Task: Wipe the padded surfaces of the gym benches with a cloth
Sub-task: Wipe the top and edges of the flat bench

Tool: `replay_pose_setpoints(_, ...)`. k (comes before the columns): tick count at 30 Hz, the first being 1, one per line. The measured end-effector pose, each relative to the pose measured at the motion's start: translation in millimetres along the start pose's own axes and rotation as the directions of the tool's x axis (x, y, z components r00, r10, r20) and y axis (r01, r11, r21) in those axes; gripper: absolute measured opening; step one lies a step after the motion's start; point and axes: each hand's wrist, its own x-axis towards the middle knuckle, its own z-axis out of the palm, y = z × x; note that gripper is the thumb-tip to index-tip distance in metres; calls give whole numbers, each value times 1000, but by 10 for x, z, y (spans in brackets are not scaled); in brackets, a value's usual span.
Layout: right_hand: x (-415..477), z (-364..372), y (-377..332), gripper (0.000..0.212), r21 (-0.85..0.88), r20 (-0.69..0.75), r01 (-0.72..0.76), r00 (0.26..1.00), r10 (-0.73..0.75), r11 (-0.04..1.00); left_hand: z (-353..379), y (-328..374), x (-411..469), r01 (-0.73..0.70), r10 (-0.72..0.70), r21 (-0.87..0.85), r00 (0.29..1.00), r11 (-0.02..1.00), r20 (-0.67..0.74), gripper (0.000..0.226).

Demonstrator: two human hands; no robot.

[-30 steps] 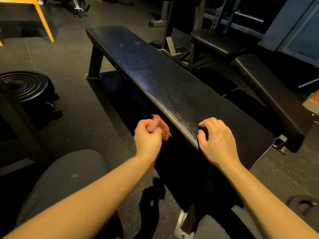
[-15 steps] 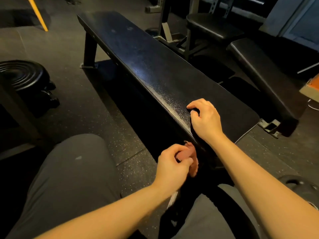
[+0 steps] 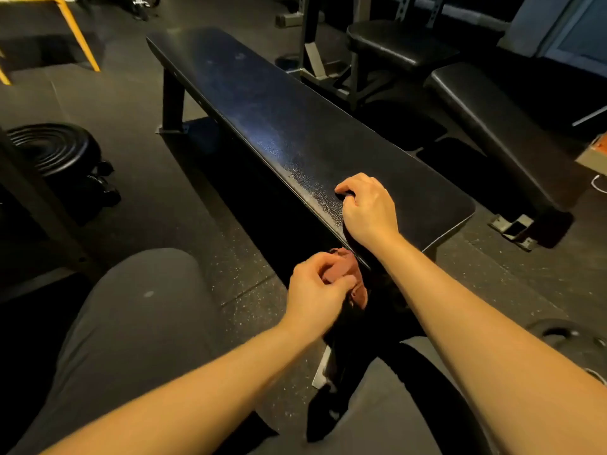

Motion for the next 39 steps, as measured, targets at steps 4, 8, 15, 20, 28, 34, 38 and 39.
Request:
replay_pose_setpoints(4,-13,-46,6,36,-7,62,-10,998,11,1000,-275,100,285,132,-144,-123,986,984,-89,18)
replay_pose_setpoints(8,-103,-244,161,35,31,193,52,979,-57,998,-87,241,222,116,-136,-143,981,983,-137,7)
replay_pose_setpoints(15,-711,-484,549,25,145,6,67,998,-69,987,-189,281,132,32,-69,153,968,988,243,19)
replay_pose_setpoints(20,-1526,-485,220,17,254,-293,76,956,2,964,-210,404,264,81,-104,178,986,981,128,28)
replay_pose_setpoints(28,-1945,-429,-27,55,577,-31,-190,967,254,795,-85,600,100,311,-297,28,871,950,391,21)
replay_pose_setpoints(34,-1995,-353,102,20,749,-94,-239,885,456,617,-64,790,182,216,-285,202,853,955,437,21)
replay_pose_setpoints(38,-1912,-402,365,26,890,118,-411,623,773,196,38,760,429,-426,269,512,896,746,353,14)
replay_pose_setpoints(39,-1826,-429,407,27,901,165,-418,585,794,120,99,708,520,-547,398,568,837,615,375,12)
